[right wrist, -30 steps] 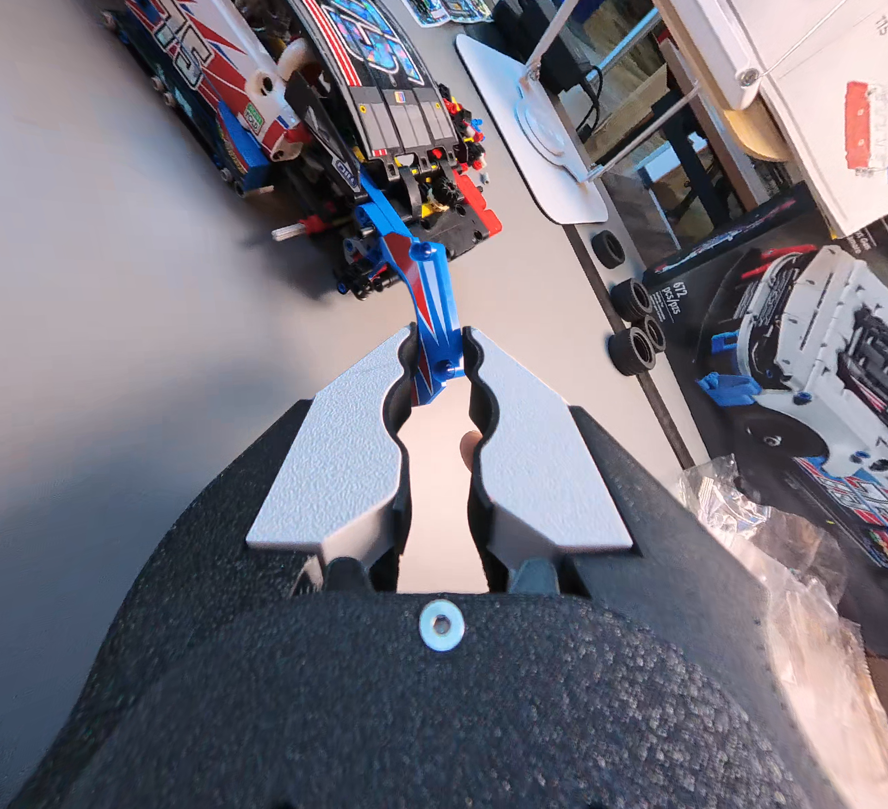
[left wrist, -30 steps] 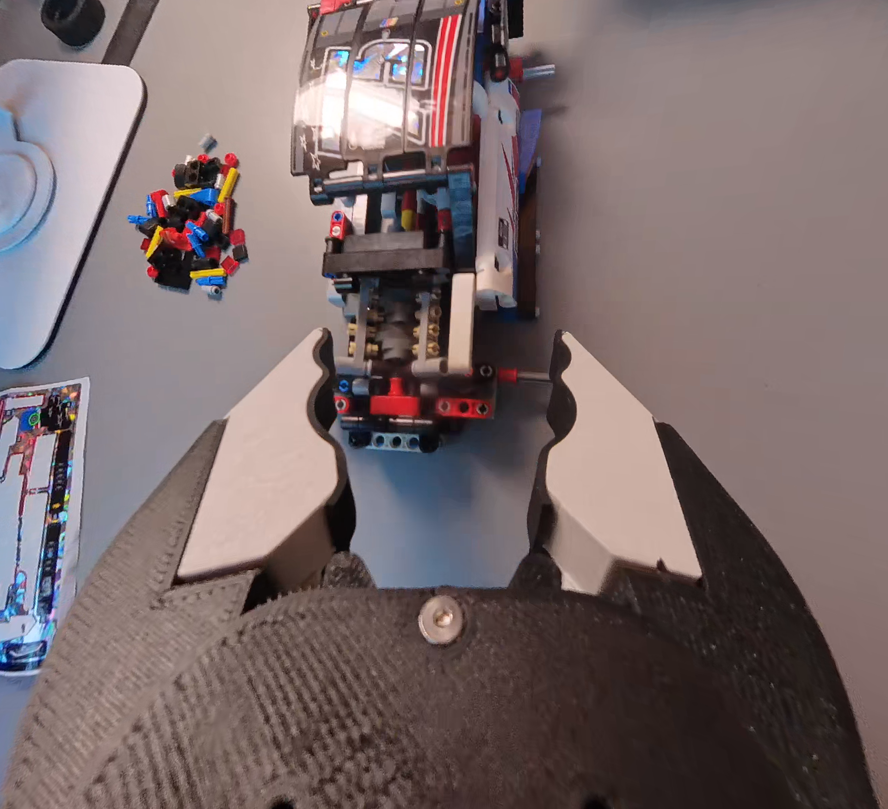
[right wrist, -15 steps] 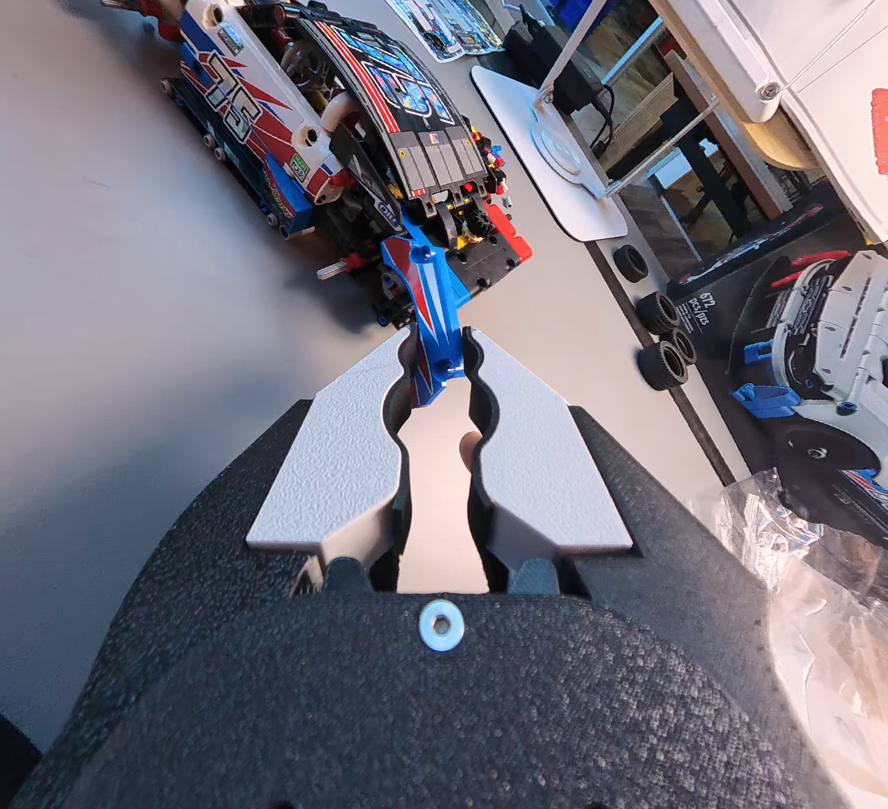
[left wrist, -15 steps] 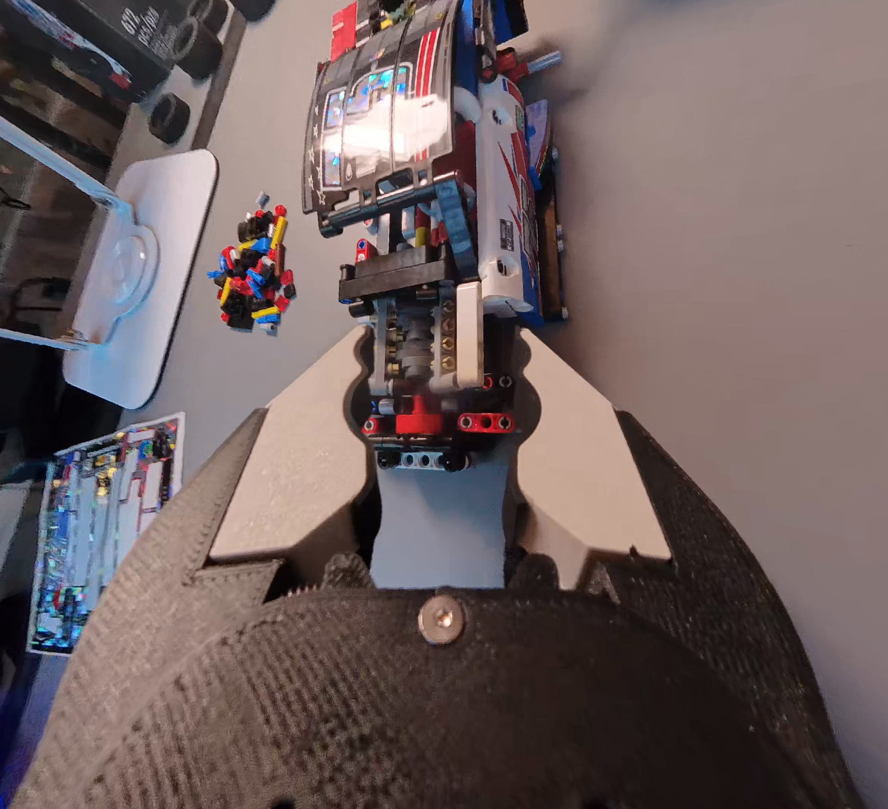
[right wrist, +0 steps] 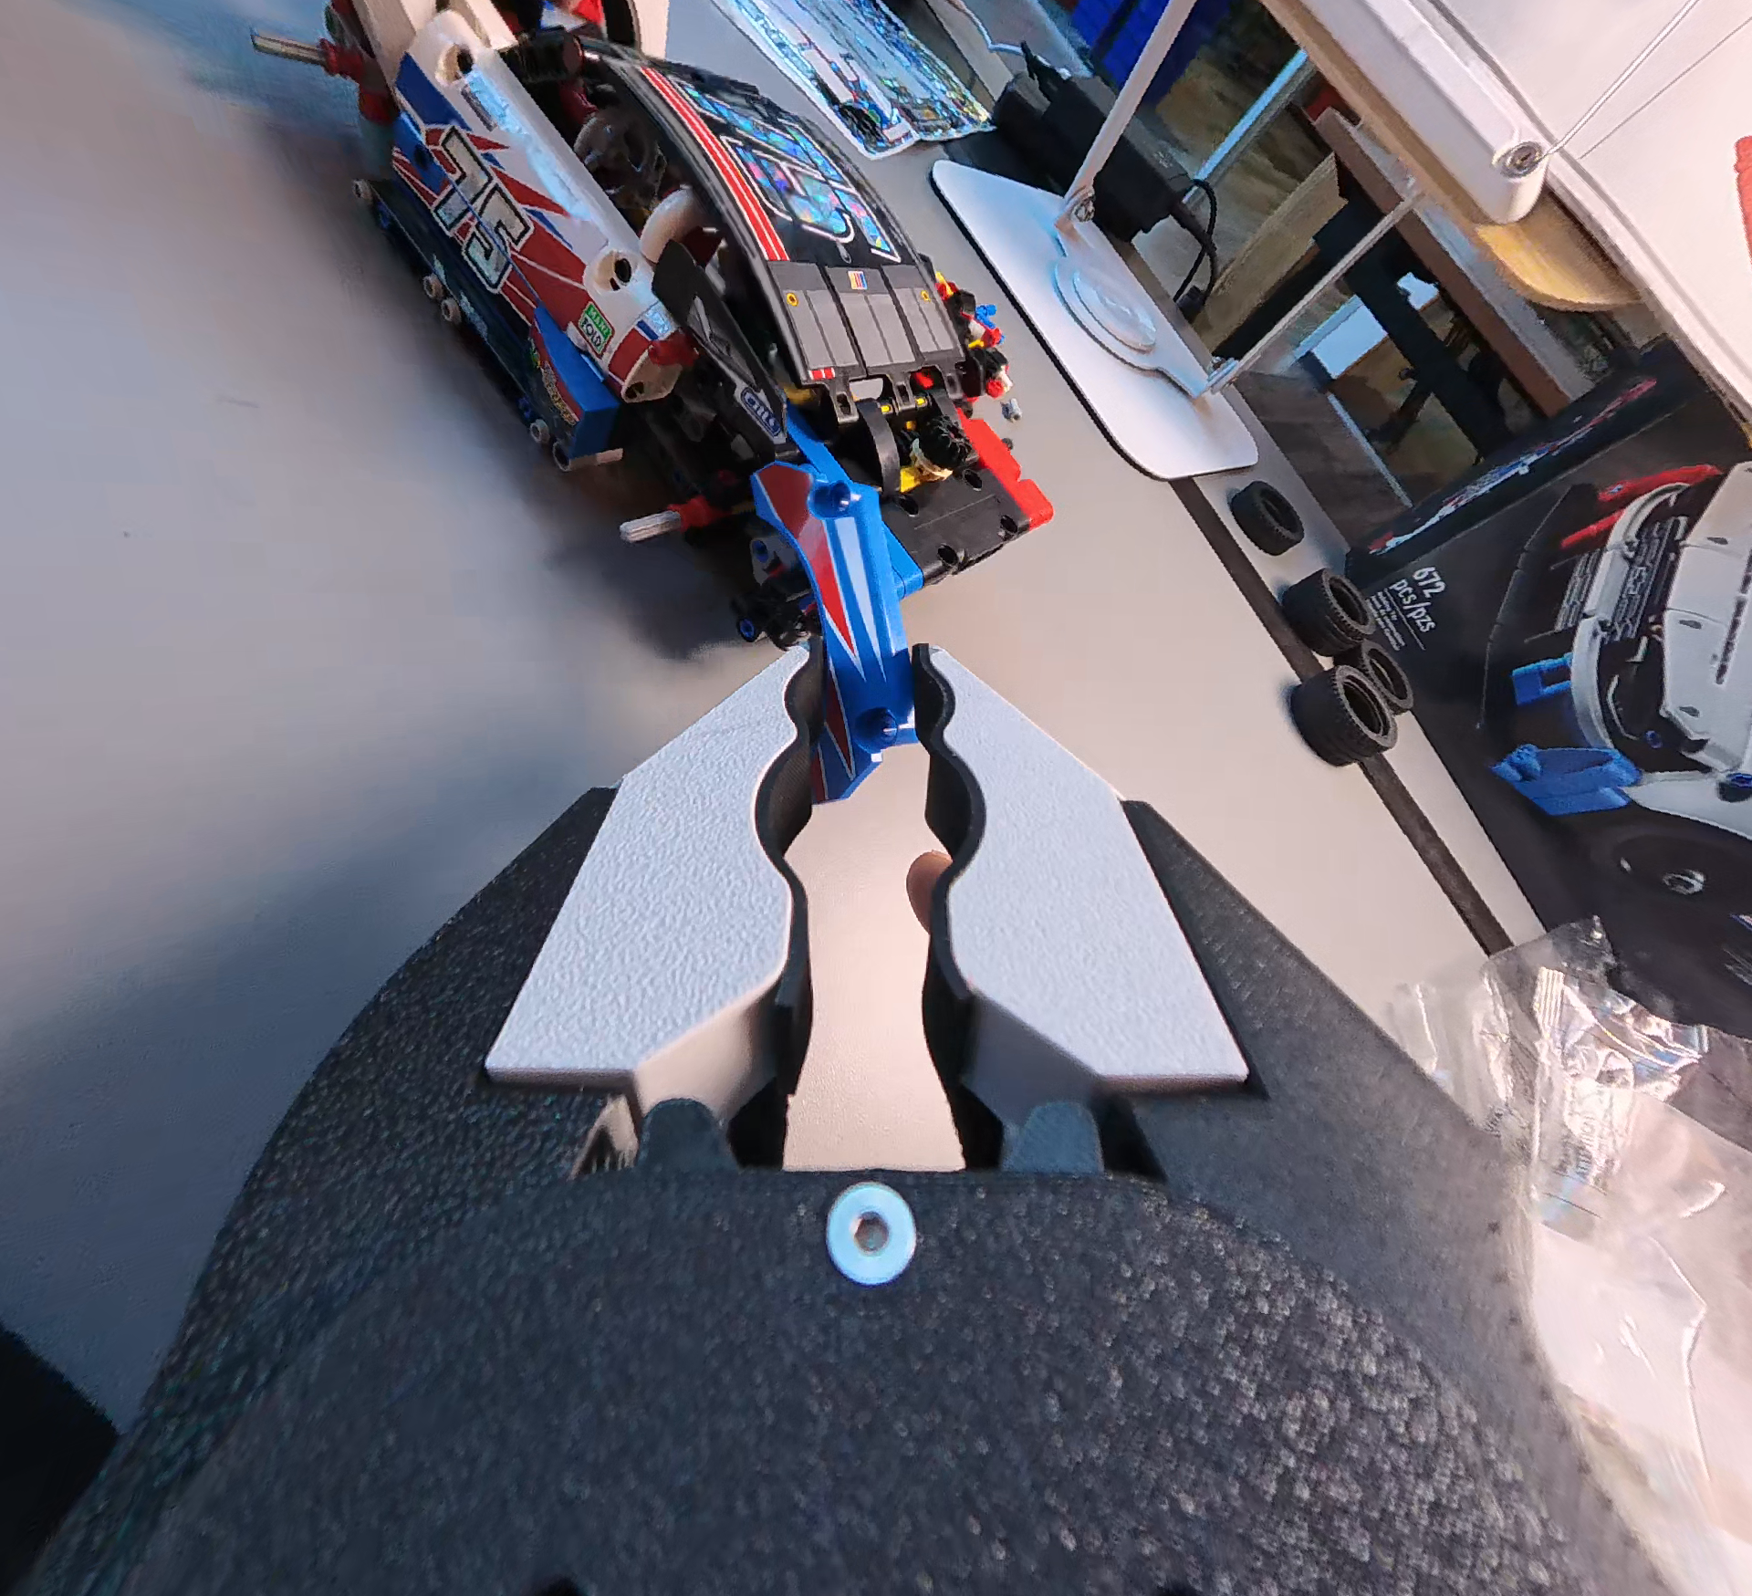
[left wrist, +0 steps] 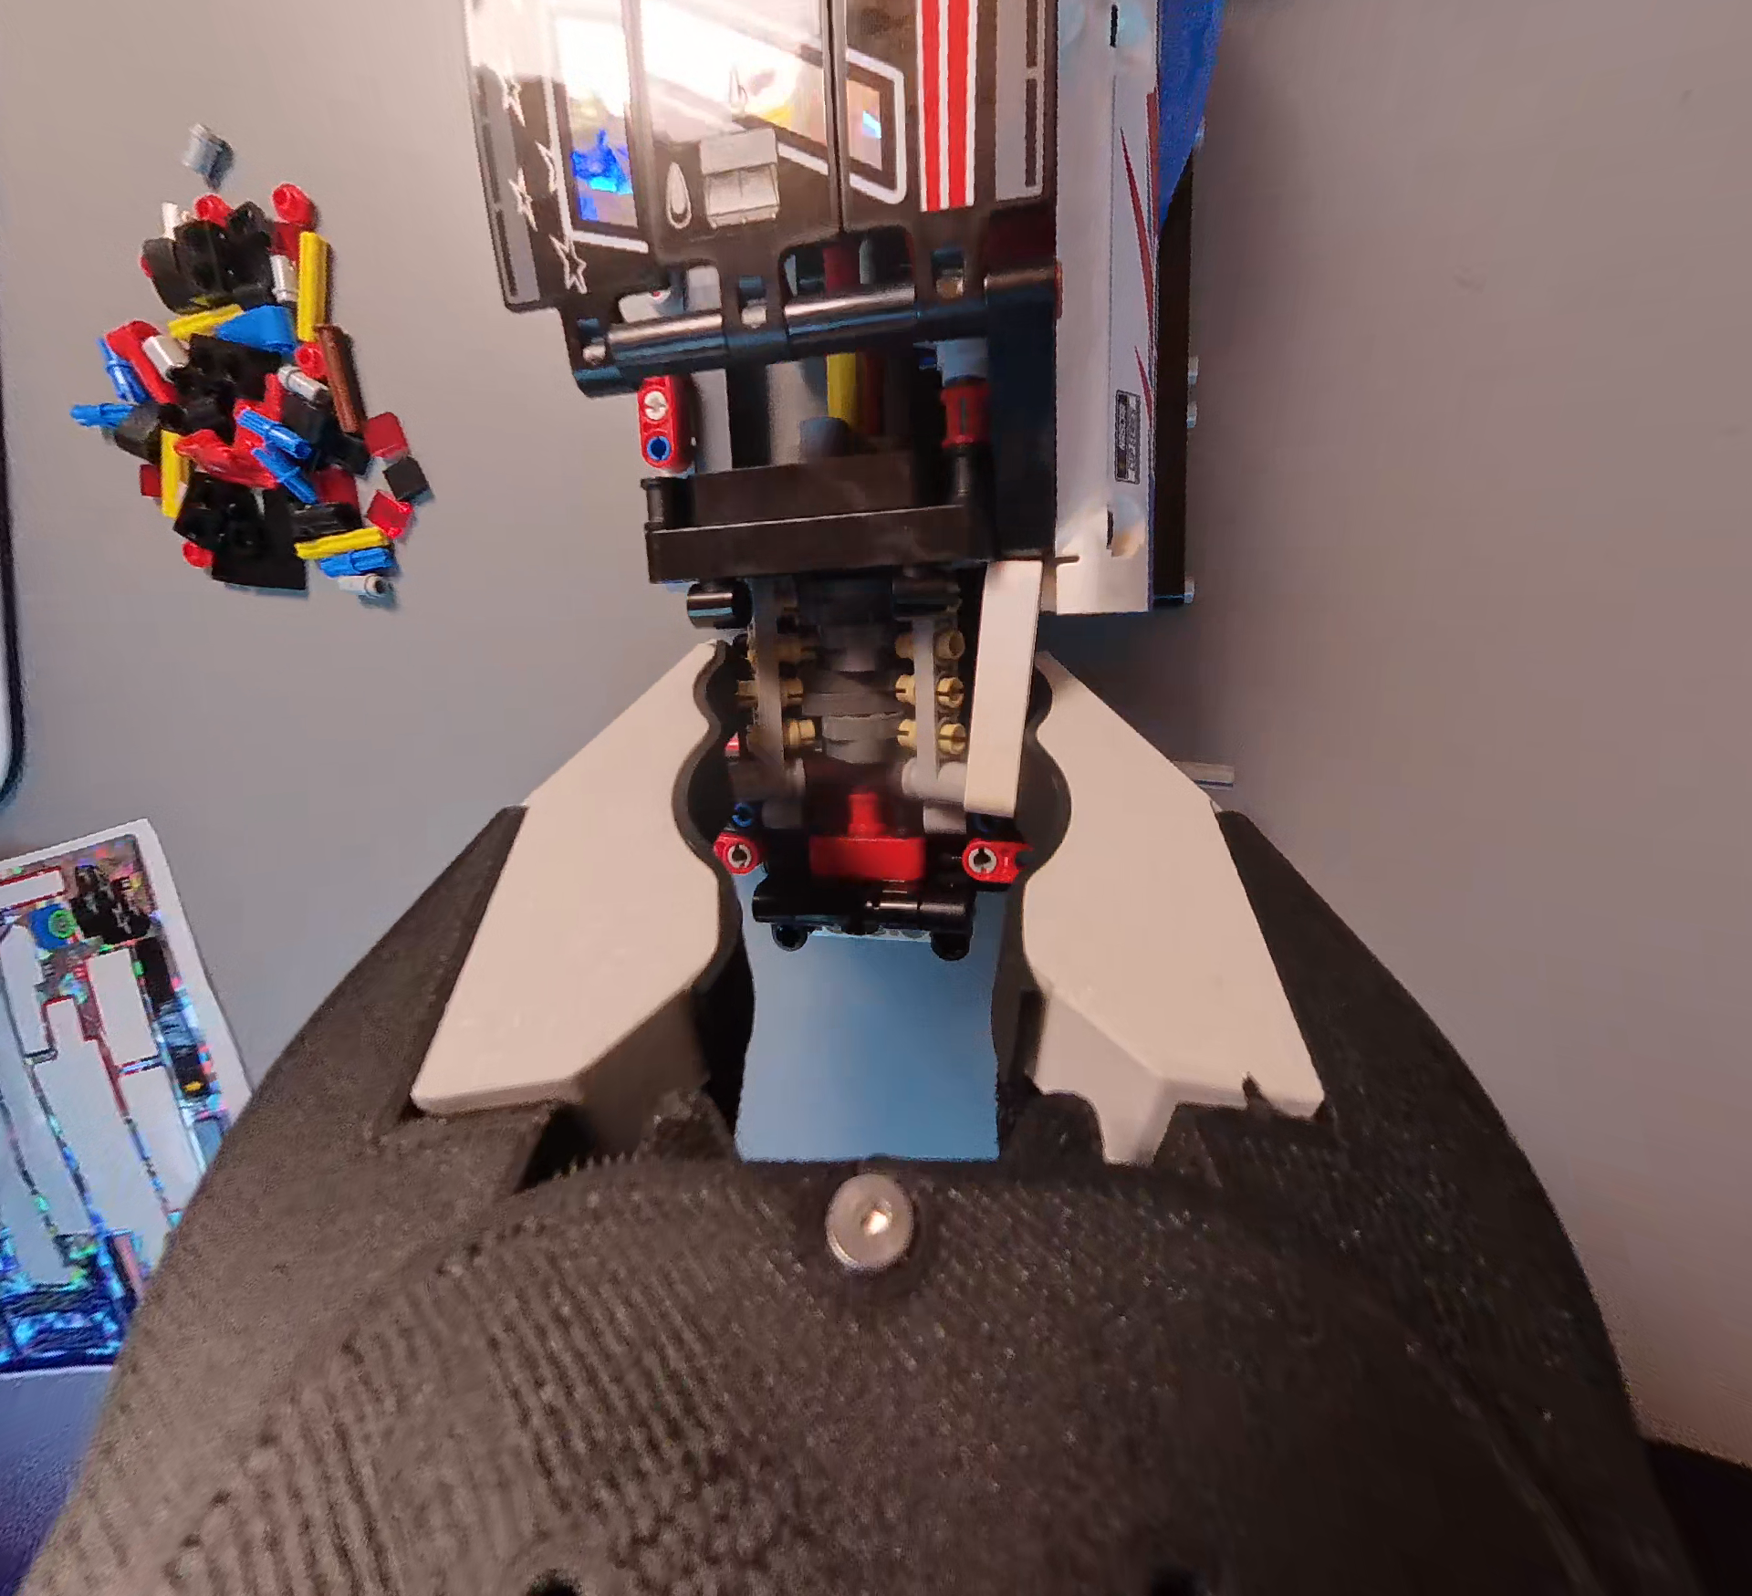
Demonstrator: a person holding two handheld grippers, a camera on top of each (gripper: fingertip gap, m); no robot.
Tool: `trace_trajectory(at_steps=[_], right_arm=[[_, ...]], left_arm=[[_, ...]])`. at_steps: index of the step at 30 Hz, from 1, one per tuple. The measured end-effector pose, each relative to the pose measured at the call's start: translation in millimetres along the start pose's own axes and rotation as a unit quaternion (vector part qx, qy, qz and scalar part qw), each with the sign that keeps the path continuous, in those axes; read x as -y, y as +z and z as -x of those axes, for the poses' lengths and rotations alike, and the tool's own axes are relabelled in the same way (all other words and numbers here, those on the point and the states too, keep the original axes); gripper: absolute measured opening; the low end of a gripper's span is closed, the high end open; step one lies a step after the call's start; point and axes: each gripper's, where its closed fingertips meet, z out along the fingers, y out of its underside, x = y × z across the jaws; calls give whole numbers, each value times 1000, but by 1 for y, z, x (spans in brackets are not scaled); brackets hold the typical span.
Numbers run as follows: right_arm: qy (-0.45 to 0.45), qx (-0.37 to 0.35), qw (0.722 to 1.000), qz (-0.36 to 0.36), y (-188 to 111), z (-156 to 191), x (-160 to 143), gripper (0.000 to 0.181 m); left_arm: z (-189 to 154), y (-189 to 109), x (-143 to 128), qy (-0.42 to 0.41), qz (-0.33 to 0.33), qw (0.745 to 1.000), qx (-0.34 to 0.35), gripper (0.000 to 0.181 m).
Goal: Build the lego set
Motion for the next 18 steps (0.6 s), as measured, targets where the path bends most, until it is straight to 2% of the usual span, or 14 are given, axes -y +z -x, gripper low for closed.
trace_trajectory(at_steps=[5, 9, 13, 18], right_arm=[[9, 9, 999, -36, -14, -3, 21, 15], [25, 60, 994, -90, -39, 4, 57, 15], [11, 129, 986, -105, -60, 21, 88, 15], [12, 200, 979, -34, -71, 35, 96, 15]], left_arm=[[-14, -15, 2, -62, -12, 992, -113, 57], [-41, -34, 1, -110, -25, 960, -257, 57], [-83, -61, 9, -163, -59, 878, -447, 57], [-122, -78, 20, -232, -75, 783, -572, 61]])
